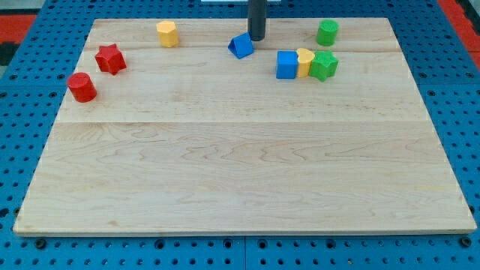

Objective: Push the green star towards the center

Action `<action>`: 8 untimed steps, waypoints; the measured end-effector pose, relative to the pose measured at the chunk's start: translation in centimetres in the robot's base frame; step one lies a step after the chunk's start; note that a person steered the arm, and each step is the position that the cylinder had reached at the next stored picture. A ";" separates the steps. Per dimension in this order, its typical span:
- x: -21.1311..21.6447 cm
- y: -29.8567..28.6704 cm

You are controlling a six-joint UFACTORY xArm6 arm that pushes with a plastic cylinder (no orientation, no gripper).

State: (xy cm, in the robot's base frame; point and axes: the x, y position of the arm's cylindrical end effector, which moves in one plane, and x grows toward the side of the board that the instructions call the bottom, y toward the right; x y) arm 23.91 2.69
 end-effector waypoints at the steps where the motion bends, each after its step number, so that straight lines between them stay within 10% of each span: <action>1: -0.9 3.1; 3: -3.6 10.5; 8: 14.5 7.4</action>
State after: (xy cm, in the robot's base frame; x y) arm 38.45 10.14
